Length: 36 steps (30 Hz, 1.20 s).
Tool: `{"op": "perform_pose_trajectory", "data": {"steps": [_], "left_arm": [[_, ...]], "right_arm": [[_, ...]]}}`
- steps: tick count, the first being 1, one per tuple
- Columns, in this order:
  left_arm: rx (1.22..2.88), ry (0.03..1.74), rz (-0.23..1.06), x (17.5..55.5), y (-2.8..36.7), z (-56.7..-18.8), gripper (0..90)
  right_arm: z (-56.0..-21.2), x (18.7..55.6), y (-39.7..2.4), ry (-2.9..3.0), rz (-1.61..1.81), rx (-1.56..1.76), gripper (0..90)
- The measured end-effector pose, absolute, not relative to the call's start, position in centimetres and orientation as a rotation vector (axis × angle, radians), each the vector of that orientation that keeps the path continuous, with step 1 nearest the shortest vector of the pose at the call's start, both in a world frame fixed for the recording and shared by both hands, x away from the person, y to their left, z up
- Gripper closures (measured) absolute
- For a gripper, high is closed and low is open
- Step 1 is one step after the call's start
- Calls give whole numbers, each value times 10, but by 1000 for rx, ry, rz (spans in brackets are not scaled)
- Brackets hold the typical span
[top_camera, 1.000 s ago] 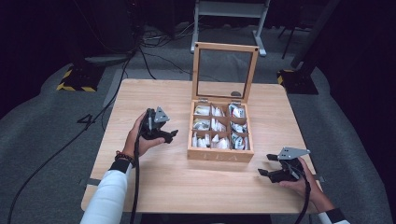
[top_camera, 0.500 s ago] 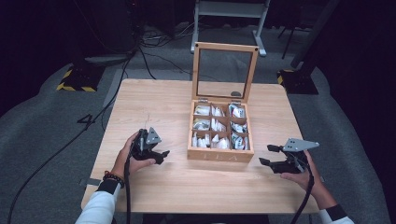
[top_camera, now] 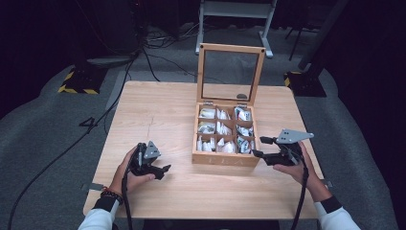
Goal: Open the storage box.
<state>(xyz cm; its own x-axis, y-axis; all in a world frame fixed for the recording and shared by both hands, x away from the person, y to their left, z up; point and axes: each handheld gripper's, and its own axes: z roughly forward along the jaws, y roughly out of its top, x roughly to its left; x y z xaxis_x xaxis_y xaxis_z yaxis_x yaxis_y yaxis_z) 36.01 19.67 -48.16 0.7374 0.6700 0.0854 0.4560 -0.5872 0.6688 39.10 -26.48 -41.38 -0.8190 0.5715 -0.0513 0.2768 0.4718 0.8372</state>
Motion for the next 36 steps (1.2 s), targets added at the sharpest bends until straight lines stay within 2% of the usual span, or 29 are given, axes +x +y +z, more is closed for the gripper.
{"op": "perform_pose_trajectory", "data": {"steps": [5, 10, 20, 24, 26, 36], "left_arm": [[2299, 847, 483, 348, 196, -487, 173], [2335, 860, 470, 342, 195, -494, 165], [2222, 951, 376, 335, 205, -503, 166], [2211, 958, 369, 332, 207, -504, 165], [2211, 958, 369, 332, 208, -504, 165], [2211, 957, 369, 332, 208, -504, 164]], "right_arm": [[-410, 402, -240, 2423, 1273, 673, 396], [-411, 411, -212, 2471, 1267, 611, 423], [-417, 421, -177, 2553, 1235, 544, 478], [-422, 423, -168, 2584, 1178, 523, 498], [-424, 426, -167, 2585, 1143, 513, 537], [-433, 437, -155, 2637, 1040, 493, 570]]}}
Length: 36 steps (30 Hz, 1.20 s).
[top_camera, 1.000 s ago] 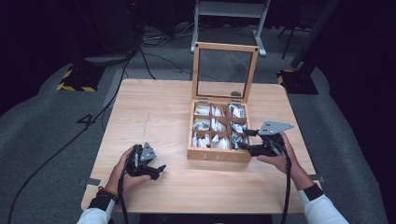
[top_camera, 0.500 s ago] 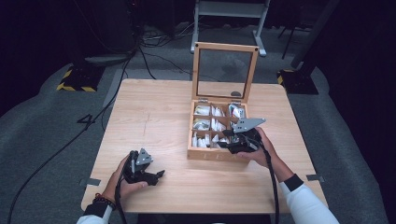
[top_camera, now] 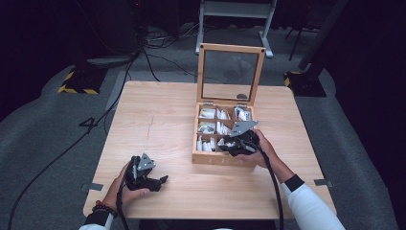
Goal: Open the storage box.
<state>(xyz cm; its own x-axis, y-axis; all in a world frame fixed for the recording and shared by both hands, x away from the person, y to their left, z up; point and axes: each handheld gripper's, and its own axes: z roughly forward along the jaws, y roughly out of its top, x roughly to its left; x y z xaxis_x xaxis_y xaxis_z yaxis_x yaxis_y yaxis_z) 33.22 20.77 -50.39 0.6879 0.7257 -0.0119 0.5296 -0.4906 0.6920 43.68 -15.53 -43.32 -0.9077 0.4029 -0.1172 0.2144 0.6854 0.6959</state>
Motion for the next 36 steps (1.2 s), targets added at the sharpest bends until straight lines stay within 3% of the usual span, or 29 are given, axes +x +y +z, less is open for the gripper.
{"op": "perform_pose_trajectory", "data": {"steps": [4, 11, 18, 36], "left_arm": [[2209, 961, 366, 332, 208, -504, 165], [2215, 953, 362, 333, 208, -504, 164], [2216, 949, 360, 333, 208, -504, 164], [2218, 940, 358, 334, 208, -504, 158]], "right_arm": [[-434, 440, -152, 2648, 1003, 495, 580], [-437, 441, -140, 2665, 873, 437, 684], [-438, 437, -136, 2641, 851, 353, 884], [-433, 438, -156, 2617, 1004, 410, 900]]}}
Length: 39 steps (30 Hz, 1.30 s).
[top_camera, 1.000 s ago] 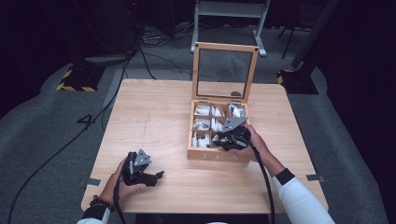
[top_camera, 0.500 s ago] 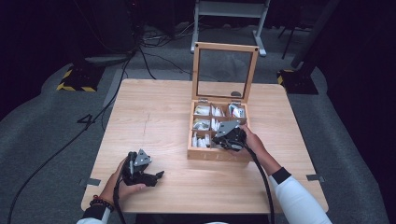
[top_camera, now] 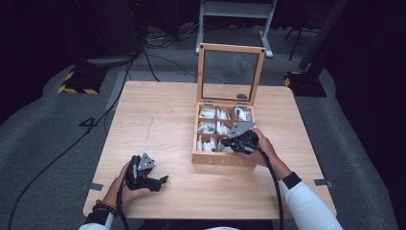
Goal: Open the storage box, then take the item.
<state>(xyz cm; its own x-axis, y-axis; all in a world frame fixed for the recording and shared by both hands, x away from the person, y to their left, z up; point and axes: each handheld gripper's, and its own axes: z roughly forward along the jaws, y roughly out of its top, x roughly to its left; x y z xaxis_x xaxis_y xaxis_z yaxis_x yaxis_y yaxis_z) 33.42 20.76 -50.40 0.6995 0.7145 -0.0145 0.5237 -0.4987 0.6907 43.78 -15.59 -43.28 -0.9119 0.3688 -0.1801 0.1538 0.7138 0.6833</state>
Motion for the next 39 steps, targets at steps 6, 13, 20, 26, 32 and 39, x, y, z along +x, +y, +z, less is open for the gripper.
{"op": "perform_pose_trajectory", "data": {"steps": [6, 13, 20, 26, 32, 39], "left_arm": [[2222, 932, 348, 335, 208, -504, 152], [2221, 933, 347, 335, 208, -504, 152], [2225, 926, 349, 336, 208, -504, 153], [2227, 924, 345, 336, 208, -504, 152], [2226, 920, 345, 336, 208, -504, 152], [2227, 918, 345, 337, 208, -504, 152]], "right_arm": [[-428, 440, -166, 2583, 1087, 463, 900], [-421, 438, -174, 2541, 1138, 482, 900], [-413, 438, -186, 2497, 1198, 510, 900], [-399, 434, -199, 2447, 1276, 535, 900], [-387, 428, -209, 2401, 1332, 534, 900], [-377, 419, -217, 2372, 1374, 517, 900]]}}
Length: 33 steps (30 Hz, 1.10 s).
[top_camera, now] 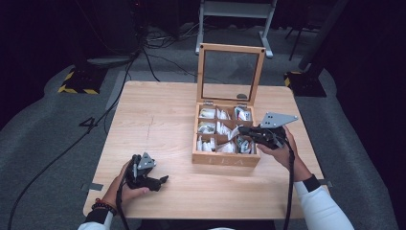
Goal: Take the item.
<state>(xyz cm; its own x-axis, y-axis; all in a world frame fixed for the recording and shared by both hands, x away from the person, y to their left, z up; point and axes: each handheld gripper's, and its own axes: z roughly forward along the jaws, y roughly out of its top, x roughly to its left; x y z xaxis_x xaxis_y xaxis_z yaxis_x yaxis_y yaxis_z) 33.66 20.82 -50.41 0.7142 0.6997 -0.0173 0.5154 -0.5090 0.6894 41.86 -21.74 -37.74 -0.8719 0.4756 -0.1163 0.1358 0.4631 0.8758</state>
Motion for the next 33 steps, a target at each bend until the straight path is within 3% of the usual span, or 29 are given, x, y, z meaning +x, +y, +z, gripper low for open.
{"op": "perform_pose_trajectory", "data": {"steps": [15, 33], "left_arm": [[2228, 914, 347, 337, 208, -504, 152], [2228, 915, 344, 337, 208, -504, 152]], "right_arm": [[-365, 392, -226, 2371, 1451, 448, 900], [-382, 362, -211, 2476, 1418, 340, 900]]}}
